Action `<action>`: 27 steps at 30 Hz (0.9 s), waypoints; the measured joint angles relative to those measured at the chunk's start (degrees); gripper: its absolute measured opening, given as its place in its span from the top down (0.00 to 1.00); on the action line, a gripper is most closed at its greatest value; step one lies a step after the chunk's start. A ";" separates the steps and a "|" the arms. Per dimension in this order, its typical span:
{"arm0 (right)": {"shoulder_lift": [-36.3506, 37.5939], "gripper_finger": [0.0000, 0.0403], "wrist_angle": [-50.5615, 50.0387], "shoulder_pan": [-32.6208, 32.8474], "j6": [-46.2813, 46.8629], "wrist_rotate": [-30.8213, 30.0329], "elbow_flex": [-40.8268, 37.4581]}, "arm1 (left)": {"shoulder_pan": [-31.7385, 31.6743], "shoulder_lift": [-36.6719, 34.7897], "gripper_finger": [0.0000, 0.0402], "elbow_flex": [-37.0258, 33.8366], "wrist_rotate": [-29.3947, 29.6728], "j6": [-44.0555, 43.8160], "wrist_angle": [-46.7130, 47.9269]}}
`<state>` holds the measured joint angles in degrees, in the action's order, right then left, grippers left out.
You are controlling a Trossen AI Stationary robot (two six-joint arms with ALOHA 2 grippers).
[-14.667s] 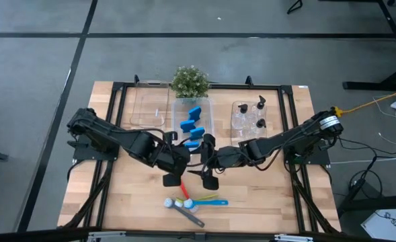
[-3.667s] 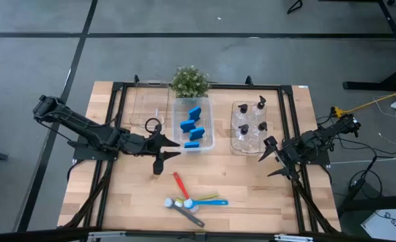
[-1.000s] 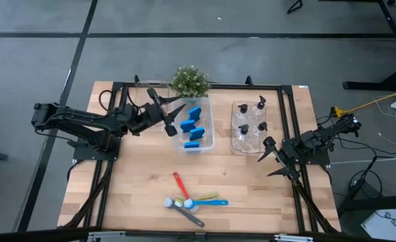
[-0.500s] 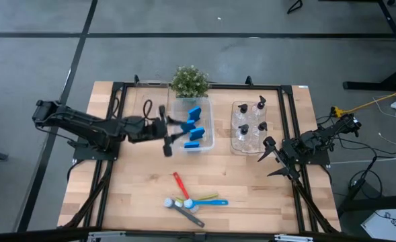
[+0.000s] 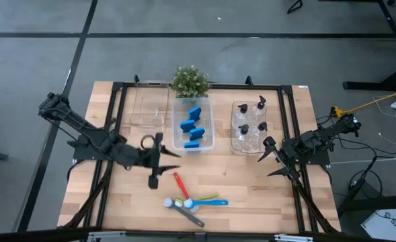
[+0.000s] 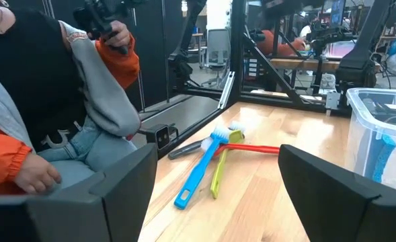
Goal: Pick & Place Kitchen Sink Supplies
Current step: Adjust the left transparent bin
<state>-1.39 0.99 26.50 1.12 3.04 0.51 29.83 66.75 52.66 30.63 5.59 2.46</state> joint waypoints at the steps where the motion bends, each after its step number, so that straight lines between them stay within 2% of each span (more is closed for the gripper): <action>1: 0.00 0.23 0.00 0.01 0.08 0.00 0.00 | 0.99 0.95 0.64 0.85 0.06 -1.08 1.41; 10: 0.00 0.23 0.00 0.01 0.02 0.00 0.00 | 7.93 10.14 0.64 7.25 -1.96 -6.14 6.82; 14: 0.00 0.23 0.00 0.01 -0.03 0.00 0.00 | 10.08 13.24 0.64 8.21 -2.95 -11.76 8.60; 21: 0.00 0.23 0.00 0.01 0.08 -0.02 0.00 | 12.40 18.28 0.64 8.18 -9.46 -23.56 11.98; 27: 0.00 0.23 0.00 0.01 0.09 -0.01 0.00 | 14.42 19.41 0.64 8.16 -9.06 -31.15 18.12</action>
<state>-1.39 0.99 26.50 1.21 3.04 0.51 44.25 86.15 60.82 21.57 -25.56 20.58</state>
